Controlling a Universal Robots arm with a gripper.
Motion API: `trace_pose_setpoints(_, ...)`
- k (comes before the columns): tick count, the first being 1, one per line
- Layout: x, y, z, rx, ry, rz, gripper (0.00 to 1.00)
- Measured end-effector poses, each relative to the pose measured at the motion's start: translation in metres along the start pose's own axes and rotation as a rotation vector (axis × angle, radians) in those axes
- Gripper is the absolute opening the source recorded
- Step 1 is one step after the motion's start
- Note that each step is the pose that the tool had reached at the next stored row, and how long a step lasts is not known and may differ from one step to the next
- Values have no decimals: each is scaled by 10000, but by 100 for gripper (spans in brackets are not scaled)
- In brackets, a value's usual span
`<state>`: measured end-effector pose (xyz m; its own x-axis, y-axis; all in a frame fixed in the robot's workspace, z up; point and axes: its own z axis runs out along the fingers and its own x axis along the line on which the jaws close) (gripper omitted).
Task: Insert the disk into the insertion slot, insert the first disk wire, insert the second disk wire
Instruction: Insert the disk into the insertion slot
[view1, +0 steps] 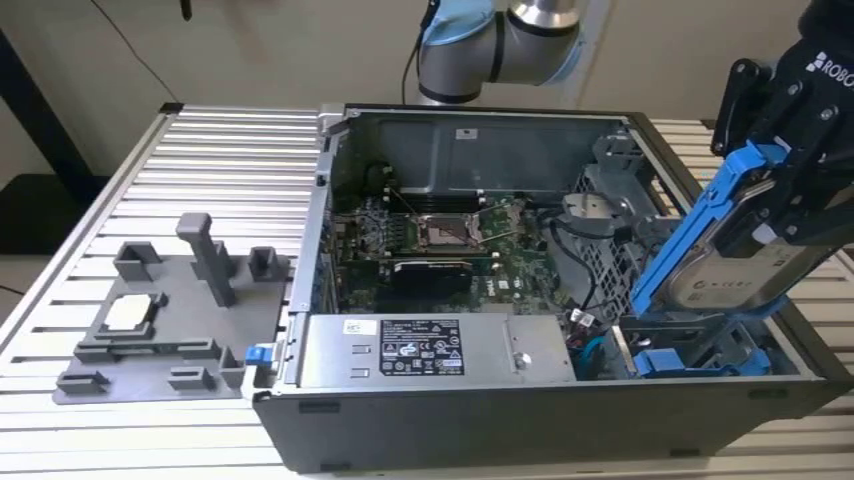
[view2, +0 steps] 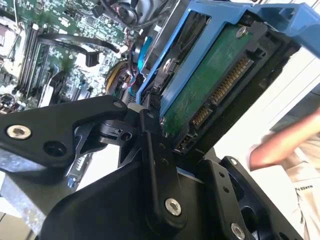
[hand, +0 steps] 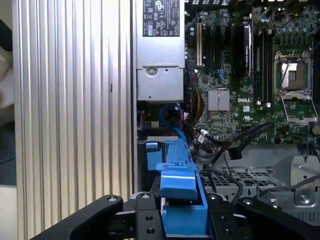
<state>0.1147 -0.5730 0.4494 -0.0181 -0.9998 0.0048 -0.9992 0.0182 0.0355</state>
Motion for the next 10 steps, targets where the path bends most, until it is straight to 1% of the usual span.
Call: trace_pose_setpoints(10, -1, -38, 137, 0, 2, 9, 33)
